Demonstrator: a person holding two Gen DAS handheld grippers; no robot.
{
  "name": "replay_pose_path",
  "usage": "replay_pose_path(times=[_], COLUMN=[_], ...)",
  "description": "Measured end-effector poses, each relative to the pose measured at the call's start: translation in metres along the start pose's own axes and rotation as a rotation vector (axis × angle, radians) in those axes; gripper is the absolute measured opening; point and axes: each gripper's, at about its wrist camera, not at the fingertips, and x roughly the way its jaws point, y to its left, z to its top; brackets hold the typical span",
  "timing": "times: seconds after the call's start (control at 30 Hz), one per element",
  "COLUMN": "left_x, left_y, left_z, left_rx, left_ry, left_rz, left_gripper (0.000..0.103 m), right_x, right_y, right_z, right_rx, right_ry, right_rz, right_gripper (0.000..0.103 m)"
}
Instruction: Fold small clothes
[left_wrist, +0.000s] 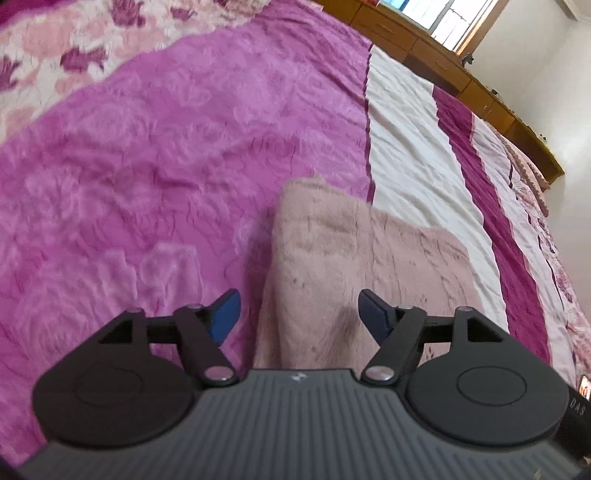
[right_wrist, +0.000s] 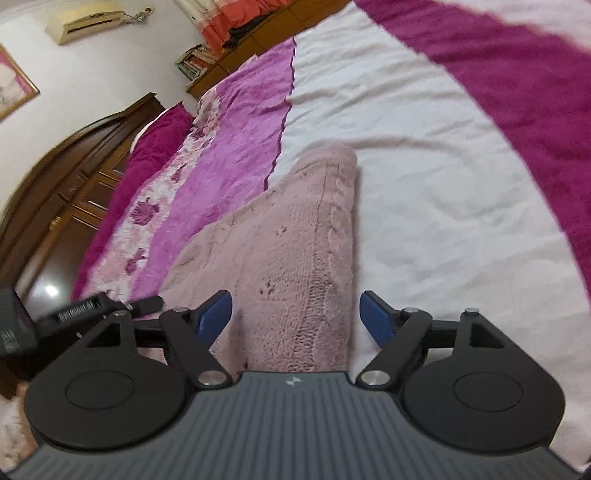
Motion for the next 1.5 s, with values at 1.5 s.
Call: replay_pose_path(times=[1.5], left_x=[-0.006], left_y=[-0.049], left_z=[-0.038], left_rx=[-0.166], left_ry=[0.151], left_rz=[-0.430], left_gripper=[0.041], right_x=[-0.058], right_y=[0.017], right_z=[0.057], right_rx=[-0.077], right_ry=[0.037], right_rz=[0.104], right_gripper=[0.052])
